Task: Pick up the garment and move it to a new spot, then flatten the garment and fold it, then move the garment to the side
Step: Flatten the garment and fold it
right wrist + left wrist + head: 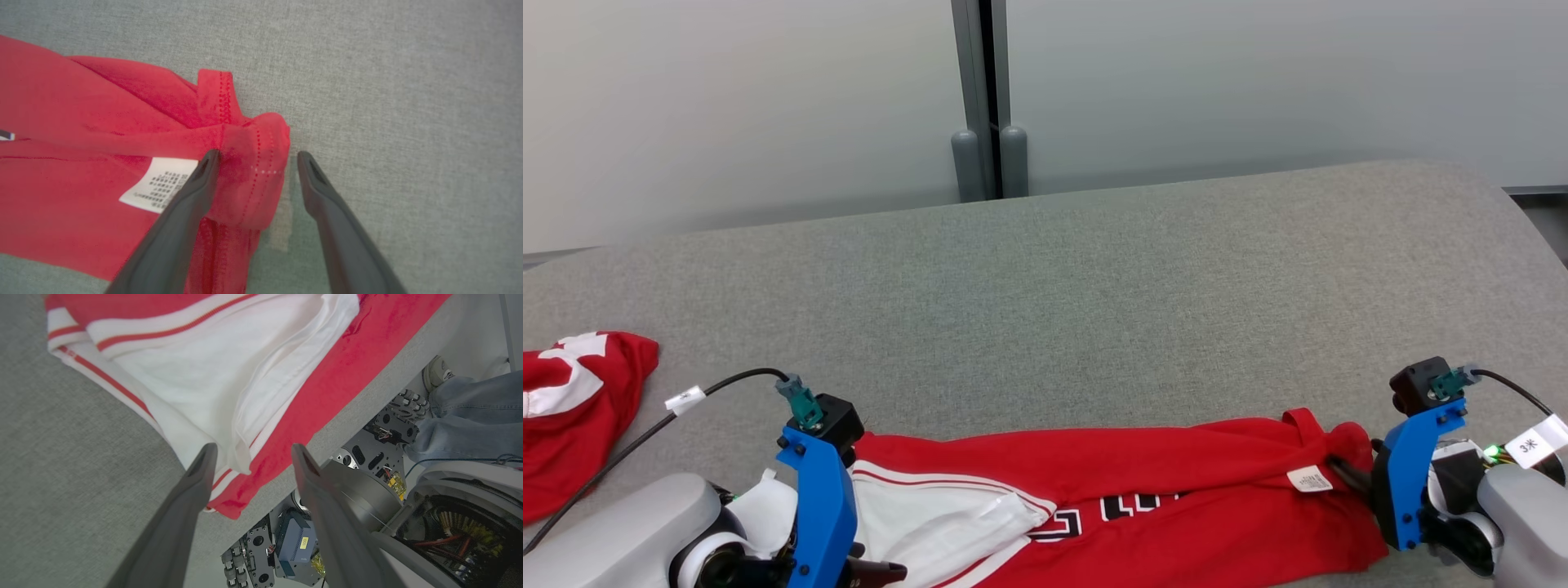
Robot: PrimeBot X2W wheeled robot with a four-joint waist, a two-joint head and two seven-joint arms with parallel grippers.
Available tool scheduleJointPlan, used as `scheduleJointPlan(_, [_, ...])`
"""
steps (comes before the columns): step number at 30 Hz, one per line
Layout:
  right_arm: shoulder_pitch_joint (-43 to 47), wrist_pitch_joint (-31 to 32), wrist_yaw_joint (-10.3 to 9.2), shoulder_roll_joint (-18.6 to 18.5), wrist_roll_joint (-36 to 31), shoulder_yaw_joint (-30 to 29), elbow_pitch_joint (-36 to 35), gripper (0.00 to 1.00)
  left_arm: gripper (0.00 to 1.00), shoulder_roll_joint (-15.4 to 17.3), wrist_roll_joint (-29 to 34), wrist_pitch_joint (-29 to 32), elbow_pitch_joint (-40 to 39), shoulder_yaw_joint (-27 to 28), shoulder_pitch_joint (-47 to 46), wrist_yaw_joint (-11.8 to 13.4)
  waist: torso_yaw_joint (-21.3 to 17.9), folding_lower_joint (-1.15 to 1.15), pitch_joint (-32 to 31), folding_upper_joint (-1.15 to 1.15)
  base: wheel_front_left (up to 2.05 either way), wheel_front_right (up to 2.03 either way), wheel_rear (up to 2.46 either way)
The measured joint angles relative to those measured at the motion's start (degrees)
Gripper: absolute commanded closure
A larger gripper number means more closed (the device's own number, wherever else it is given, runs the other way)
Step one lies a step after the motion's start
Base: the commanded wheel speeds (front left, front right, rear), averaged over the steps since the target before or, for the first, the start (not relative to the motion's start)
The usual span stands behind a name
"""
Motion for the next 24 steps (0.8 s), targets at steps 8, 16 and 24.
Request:
scheduleJointPlan(8, [0.7, -1.3, 0.00, -4.6, 1.5, -2.7, -4.6, 0.00, 0.00, 0.8, 0.9, -5.7, 0.4, 2.4, 0.5, 0.1, 0.1, 0.00, -2.3, 0.00, 0.00, 0.00, 0.00])
scheduleJointPlan(16, [0.7, -13.4, 0.00, -4.1, -2.4, -14.5, -8.5, 0.00, 0.00, 1.5, 7.8, -23.2, 0.2, 8.3, 0.8, 4.2, 0.6, 0.00, -3.6, 0.00, 0.00, 0.00, 0.00])
scheduleJointPlan(24, [5.9, -22.4, 0.00, 1.7, -9.3, -26.6, -11.6, 0.00, 0.00, 0.8, 13.1, -43.4, 1.0, 14.0, 4.9, 11.5, 2.1, 0.00, -4.1, 0.00, 0.00, 0.00, 0.00])
